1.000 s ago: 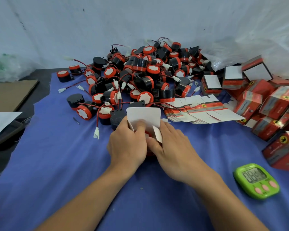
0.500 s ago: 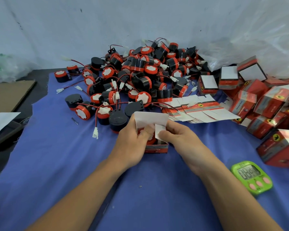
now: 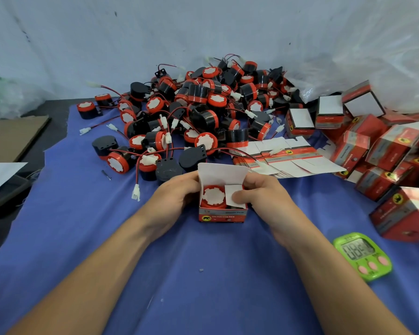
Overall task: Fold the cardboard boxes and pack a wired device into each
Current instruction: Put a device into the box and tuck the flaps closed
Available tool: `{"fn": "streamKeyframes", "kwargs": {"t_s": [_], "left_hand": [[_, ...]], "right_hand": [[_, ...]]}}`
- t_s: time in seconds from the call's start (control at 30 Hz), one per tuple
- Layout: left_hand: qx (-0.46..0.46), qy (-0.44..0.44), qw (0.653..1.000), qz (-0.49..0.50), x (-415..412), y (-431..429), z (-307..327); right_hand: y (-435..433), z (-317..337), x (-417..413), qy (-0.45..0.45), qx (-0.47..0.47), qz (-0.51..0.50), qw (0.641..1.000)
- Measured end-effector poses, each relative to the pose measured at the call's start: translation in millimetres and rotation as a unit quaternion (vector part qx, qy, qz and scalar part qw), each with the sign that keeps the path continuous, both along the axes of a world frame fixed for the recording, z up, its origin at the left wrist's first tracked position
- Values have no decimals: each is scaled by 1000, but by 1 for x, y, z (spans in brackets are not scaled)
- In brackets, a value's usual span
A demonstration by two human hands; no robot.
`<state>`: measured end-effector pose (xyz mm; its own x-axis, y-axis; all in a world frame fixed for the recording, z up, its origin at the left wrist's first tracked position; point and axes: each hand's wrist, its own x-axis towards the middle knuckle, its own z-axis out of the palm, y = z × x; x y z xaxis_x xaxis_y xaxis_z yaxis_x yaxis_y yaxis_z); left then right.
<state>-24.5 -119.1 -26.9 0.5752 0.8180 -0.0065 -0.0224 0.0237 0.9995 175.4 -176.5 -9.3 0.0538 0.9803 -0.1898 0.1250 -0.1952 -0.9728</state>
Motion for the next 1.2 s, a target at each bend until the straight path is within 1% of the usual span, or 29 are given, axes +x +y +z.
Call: {"fn": "streamKeyframes", "kwargs": {"t_s": [0.1,0.23,0.33,0.4,0.47,0.57,0.63,0.7,0.8,0.9,1.0,1.03,1.1,1.17,1.2], "left_hand": [[-3,-8,1000,-16,-1,-3,1],[7,19,1000,-6,-3,-2,0],[21,23,999,26,-1,-3,0],[35,25,997,61,2,-5,0],[33,16,997,70,4,-6,0],[34,1,998,59,5,-9,2],[45,0,998,38,5,-12,4],[56,4,998,27,6,-14,6],[58,2,997,47,8,-15,8],[58,0,997,61,9,-14,7],[54,1,996,65,9,-13,5],[54,2,996,67,8,-12,5],[52,3,996,69,8,-12,5],[49,6,996,69,8,-12,4],[47,6,996,70,8,-11,4]], "right_hand": [[1,1,1,-20,2,-9,1000],[1,0,3,-29,3,2,1000],[0,-1,3,-16,6,6,1000],[1,-4,3,-21,19,1,1000],[1,-6,0,-28,33,-15,999],[1,-9,-2,-53,50,-47,996],[1,-8,-3,-84,54,-74,992],[1,-6,-3,-96,54,-88,990],[1,-4,-2,-79,52,-70,993],[0,-5,5,-12,29,-25,999],[-3,-3,11,49,38,40,997],[-3,-3,12,47,40,62,996],[-4,-3,11,-4,52,109,993],[-5,-3,7,-66,75,105,990],[-5,-3,7,-74,81,88,990]]}}
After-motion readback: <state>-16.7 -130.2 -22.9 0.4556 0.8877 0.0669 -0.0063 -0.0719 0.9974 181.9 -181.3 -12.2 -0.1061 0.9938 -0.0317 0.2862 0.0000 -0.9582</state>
